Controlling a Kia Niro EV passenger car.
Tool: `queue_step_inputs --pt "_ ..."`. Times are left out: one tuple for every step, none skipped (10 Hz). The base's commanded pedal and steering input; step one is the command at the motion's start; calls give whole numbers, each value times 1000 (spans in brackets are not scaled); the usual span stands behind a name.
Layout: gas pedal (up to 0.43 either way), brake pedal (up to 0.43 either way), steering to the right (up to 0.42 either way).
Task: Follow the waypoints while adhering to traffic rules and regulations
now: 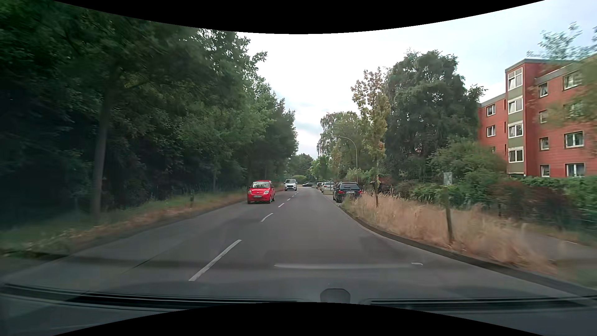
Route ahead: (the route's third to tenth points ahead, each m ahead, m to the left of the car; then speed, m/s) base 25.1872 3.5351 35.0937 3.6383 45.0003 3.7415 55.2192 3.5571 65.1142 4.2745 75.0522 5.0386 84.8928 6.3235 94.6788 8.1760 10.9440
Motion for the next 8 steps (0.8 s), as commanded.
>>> queue_step_inputs --pt "118 0 -2" --pt "118 0 -2" --pt "118 0 -2" --pt "118 0 -2" --pt "118 0 -2" --pt "118 0 -1" --pt "118 0 0" --pt "118 0 0"
